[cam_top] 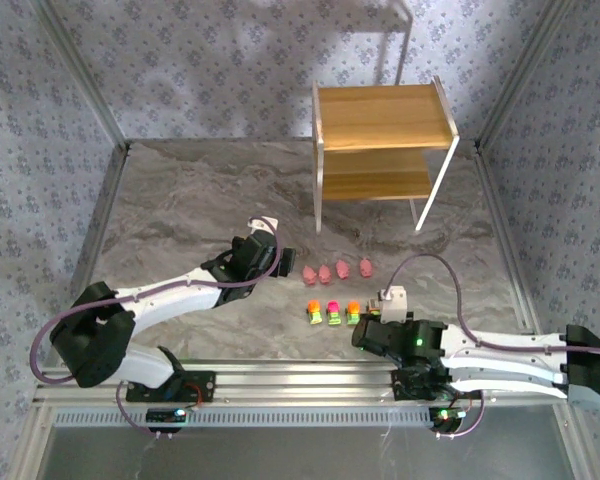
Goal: Place and organize the plastic toys onto the shelf
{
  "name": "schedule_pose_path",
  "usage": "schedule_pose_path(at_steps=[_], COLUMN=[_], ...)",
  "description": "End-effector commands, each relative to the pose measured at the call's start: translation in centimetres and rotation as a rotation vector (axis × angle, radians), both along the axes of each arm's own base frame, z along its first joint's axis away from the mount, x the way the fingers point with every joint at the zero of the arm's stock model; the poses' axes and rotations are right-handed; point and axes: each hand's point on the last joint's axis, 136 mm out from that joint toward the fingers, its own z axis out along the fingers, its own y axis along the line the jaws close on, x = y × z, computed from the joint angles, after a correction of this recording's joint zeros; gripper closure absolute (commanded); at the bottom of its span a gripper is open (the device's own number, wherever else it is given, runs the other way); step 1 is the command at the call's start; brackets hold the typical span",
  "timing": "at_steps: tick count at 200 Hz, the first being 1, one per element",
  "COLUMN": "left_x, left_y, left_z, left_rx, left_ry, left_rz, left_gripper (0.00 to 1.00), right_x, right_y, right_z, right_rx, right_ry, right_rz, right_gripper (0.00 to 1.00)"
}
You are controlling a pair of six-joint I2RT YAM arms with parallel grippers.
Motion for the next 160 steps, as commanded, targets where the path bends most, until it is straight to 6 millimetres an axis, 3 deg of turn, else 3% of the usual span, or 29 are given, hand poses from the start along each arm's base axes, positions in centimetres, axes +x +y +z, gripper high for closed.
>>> schedule_pose_path(at_steps=[1, 96, 160], left_x=[0.3, 0.3, 0.4], left_y=[-0.6, -0.9, -0.8], left_z=[0.8, 0.4, 0.1], left_rx=[-0.011, -0.022, -0.031], left_ry=[-0.008, 0.014, 0.028], left_rz=[-0.010, -0.017, -0.016], left_gripper=[0.01, 0.02, 0.02], right_x=[-0.1, 0.9, 1.3], right_y=[-0.1, 0.9, 1.4], right_z=[-0.8, -1.3, -1.9], right_rx=[-0.016, -0.007, -0.027], right_ry=[0.029, 0.066, 0.083], right_rz=[0.006, 0.034, 0.047], right_gripper=[0.35, 0.50, 0.51])
